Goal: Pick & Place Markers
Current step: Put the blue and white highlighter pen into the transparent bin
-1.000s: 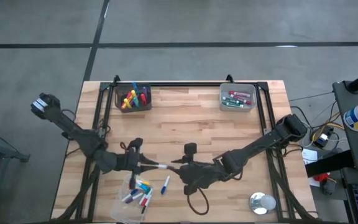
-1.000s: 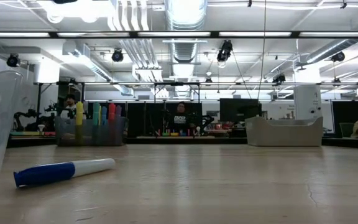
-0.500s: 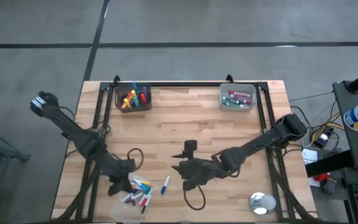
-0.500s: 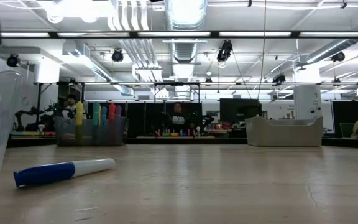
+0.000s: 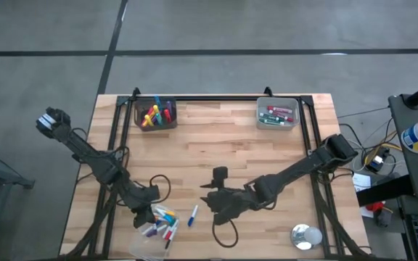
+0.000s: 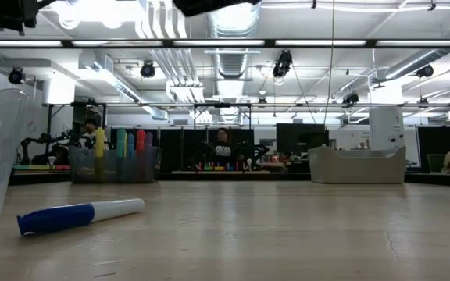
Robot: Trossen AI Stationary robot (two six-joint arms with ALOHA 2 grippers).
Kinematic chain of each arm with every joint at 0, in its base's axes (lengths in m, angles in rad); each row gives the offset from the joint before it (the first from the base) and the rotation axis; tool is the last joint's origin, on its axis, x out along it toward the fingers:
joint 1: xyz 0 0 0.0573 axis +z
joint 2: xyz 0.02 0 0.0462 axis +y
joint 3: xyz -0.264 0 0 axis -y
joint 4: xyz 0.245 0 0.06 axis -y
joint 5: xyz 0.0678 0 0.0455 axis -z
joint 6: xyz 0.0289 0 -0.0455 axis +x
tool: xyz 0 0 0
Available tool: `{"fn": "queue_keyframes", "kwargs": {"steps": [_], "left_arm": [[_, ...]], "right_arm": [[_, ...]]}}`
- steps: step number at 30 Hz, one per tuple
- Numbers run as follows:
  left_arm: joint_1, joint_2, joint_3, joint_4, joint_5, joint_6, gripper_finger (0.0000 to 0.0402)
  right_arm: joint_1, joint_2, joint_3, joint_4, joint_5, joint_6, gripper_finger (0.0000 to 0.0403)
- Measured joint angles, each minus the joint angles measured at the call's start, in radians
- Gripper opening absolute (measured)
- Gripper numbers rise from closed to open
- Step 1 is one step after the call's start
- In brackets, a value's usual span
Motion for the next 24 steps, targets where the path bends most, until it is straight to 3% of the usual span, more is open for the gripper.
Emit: {"fn": "queue_keyframes", "kwargs": {"steps": [6, 15, 24], "left_arm": [[0.000, -0.001, 0.000, 0.012, -0.034, 0.019, 0.0104], [-0.001, -0.001, 0.000, 0.030, -0.053, 0.054, 0.0110], [-0.001, -0.001, 0.000, 0.231, -0.076, 0.212, 0.0110]], "right_arm": [[-0.035, 0.058, 0.000, 0.014, -0.153, -0.040, 0.0183], [-0.116, 0.153, 0.000, 0.080, -0.646, -0.204, 0.0182], [-0.173, 0.244, 0.009, 0.114, -0.769, -0.264, 0.0182]]}}
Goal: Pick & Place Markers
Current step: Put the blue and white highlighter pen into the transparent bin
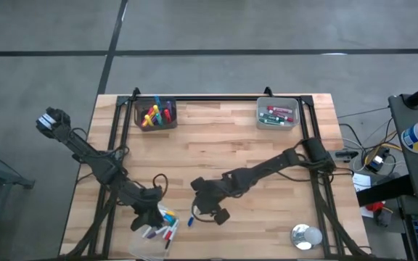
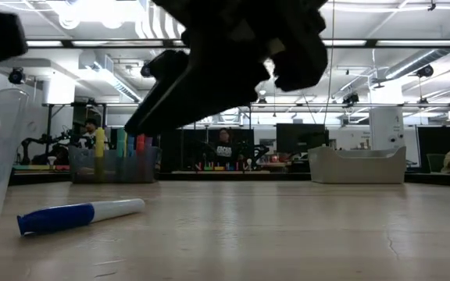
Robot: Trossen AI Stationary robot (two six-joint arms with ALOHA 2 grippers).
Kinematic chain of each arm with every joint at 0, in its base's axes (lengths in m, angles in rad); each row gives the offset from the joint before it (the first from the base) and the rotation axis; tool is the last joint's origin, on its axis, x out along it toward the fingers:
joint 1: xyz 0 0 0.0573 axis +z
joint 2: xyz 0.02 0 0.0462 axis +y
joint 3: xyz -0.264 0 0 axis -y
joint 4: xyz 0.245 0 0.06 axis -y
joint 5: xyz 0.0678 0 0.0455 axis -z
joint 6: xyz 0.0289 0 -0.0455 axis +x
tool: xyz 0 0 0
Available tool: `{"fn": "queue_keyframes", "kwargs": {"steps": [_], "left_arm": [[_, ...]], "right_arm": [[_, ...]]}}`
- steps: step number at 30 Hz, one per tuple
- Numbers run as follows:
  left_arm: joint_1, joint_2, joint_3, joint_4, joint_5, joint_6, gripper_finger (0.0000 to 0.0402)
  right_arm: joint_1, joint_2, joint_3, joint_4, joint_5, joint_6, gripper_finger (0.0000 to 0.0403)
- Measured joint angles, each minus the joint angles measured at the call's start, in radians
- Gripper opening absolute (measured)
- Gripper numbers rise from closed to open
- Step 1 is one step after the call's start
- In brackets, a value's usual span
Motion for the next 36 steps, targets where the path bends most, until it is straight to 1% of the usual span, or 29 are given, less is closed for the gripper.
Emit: {"fn": "queue_keyframes", "kwargs": {"steps": [6, 12, 15, 22, 26, 34, 36], "left_arm": [[0.000, -0.005, 0.004, 0.108, 0.007, 0.042, 0.0110], [-0.002, -0.010, 0.004, 0.230, 0.007, 0.149, 0.0110], [-0.002, -0.010, 0.003, 0.262, 0.007, 0.170, 0.0110], [-0.002, -0.010, 0.002, 0.281, 0.006, 0.178, 0.0110], [-0.002, -0.009, 0.002, 0.292, 0.003, 0.158, 0.0110], [-0.002, -0.008, 0.001, 0.292, 0.000, 0.161, 0.0110], [-0.002, -0.008, 0.001, 0.292, 0.000, 0.161, 0.0110]], "right_arm": [[-0.011, 0.056, 0.036, -0.003, -0.020, -0.033, 0.0182], [-0.017, 0.107, 0.069, -0.005, -0.036, -0.054, 0.0182], [-0.021, 0.126, 0.078, -0.004, -0.067, -0.052, 0.0182], [-0.030, 0.150, 0.073, -0.011, -0.077, -0.052, 0.0171], [-0.038, 0.149, 0.070, -0.012, -0.075, -0.026, 0.0140], [-0.037, 0.145, 0.066, -0.069, -0.077, -0.029, 0.0036], [-0.037, 0.143, 0.066, -0.086, -0.077, -0.011, 0.0021]]}}
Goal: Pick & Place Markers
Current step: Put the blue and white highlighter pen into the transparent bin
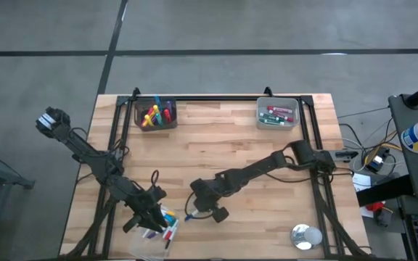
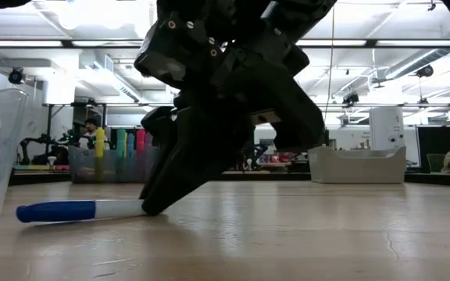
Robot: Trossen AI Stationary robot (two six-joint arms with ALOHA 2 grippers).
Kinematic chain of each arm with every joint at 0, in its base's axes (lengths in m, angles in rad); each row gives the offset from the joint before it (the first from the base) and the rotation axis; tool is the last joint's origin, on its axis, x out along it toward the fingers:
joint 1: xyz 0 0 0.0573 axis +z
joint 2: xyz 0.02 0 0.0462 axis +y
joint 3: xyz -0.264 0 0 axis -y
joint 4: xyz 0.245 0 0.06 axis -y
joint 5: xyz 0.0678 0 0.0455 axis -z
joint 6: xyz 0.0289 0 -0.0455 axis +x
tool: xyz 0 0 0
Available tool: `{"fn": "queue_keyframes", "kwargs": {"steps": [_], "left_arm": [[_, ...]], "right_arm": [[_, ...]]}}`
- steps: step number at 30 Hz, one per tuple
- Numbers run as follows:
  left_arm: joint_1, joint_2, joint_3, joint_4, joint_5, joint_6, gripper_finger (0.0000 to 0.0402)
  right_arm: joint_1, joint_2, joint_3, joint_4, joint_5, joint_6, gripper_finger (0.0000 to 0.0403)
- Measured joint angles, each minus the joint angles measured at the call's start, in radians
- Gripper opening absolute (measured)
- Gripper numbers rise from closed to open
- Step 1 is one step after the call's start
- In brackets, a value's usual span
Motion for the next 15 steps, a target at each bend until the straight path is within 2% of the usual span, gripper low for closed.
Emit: {"fn": "queue_keyframes", "kwargs": {"steps": [6, 15], "left_arm": [[0.001, 0.000, -0.001, 0.004, -0.015, 0.026, 0.0110], [0.007, 0.000, -0.003, 0.002, -0.223, 0.085, 0.0110]], "right_arm": [[0.000, -0.039, -0.004, -0.082, 0.005, 0.085, 0.0022], [0.003, -0.198, -0.005, -0.237, 0.064, 0.243, 0.0021]]}}
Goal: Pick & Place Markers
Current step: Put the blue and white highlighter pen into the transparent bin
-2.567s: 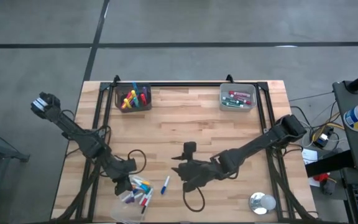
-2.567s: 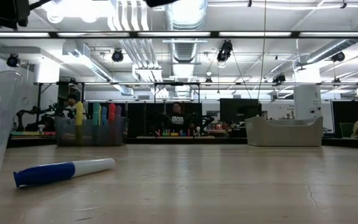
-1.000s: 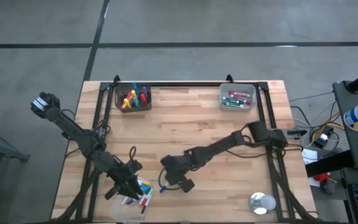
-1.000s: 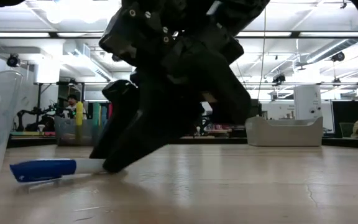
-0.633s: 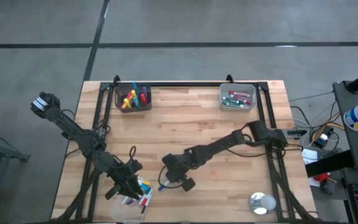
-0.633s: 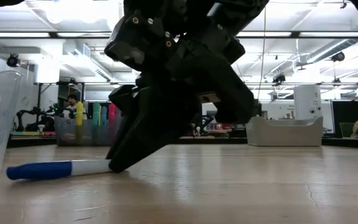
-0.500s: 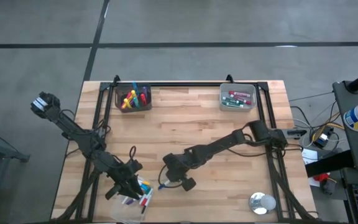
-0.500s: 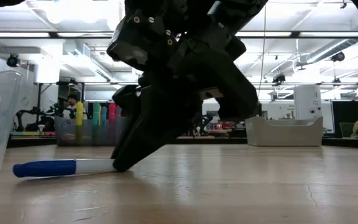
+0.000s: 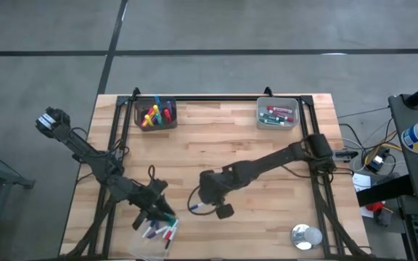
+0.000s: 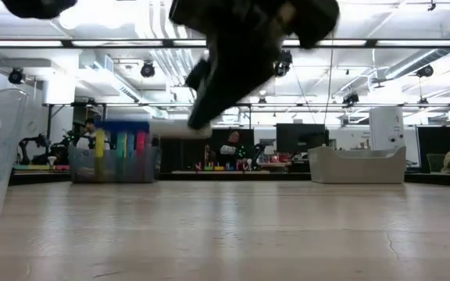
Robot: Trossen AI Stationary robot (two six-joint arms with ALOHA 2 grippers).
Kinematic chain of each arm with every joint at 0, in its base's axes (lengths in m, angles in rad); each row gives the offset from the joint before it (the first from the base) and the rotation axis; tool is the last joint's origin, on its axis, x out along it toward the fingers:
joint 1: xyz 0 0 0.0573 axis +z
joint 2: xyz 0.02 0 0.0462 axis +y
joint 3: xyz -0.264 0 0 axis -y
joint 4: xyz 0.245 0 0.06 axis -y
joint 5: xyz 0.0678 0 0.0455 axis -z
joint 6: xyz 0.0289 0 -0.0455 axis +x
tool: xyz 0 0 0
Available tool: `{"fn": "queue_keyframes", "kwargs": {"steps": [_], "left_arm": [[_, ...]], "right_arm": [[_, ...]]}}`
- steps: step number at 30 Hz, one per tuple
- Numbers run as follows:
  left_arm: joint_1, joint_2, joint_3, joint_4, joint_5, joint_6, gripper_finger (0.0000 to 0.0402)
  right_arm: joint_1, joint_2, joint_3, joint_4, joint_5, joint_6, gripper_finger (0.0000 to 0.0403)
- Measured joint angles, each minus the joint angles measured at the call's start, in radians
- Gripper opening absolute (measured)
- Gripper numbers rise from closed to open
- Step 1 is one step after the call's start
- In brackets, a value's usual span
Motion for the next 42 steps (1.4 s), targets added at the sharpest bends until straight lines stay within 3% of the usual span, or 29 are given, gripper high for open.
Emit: {"fn": "queue_keyframes", "kwargs": {"steps": [8, 18, 24, 42], "left_arm": [[0.004, 0.000, -0.001, -0.046, -0.260, 0.076, 0.0110], [0.005, 0.000, -0.001, -0.055, -0.540, 0.133, 0.0110], [0.005, 0.001, -0.001, -0.059, -0.547, 0.130, 0.0110], [0.006, 0.054, -0.002, -0.069, -0.524, 0.096, 0.0110]], "right_arm": [[0.021, -0.158, 0.002, 0.025, 0.181, 0.060, 0.0021], [0.021, -0.206, 0.008, 0.083, 0.192, 0.079, 0.0020], [0.017, -0.206, 0.010, 0.093, 0.314, 0.081, 0.0021], [0.019, -0.206, 0.014, 0.170, 0.316, 0.053, 0.0007]]}}
